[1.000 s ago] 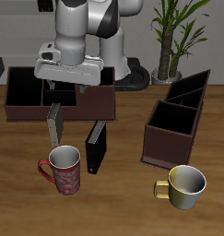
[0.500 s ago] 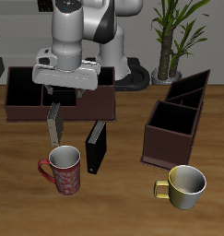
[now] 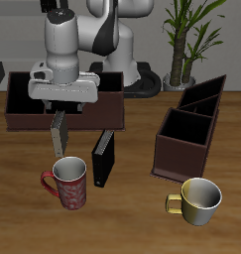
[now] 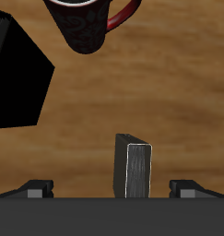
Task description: Place the yellow book into the back desk caddy's right compartment
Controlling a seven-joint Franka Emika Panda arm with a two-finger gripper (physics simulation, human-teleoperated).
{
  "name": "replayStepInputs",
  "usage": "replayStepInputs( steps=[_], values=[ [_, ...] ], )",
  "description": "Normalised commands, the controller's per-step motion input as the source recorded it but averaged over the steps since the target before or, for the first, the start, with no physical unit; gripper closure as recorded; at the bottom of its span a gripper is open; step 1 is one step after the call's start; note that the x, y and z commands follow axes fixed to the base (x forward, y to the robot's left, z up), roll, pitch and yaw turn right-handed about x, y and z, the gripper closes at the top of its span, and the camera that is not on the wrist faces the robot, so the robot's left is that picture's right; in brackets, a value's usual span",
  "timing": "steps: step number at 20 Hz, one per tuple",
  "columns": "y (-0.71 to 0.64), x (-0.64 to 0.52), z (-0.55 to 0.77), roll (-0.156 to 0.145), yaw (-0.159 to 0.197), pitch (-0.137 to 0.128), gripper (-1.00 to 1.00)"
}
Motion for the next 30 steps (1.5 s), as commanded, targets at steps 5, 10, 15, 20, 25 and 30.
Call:
replayStepInputs(
  steps=[5,10,15,20,25,30],
  values=[
    [-0.18,0.05,-0.09,-0.01,-0.009,-0.006,-1.0],
    [-0.06,0.04,-0.14,-0.001,-0.005,0.009,-1.0],
    [-0.02,-0.05,-0.21,-0.006,-0.013,0.002,-1.0],
    [-0.05,-0.08,-0.26,-0.009,-0.003,0.009,-1.0],
    [-0.08,-0.1,-0.24,-0.018,0.001,0.019,-1.0],
    [-0.18,-0.08,-0.17,-0.022,-0.008,0.022,-1.0]
  ],
)
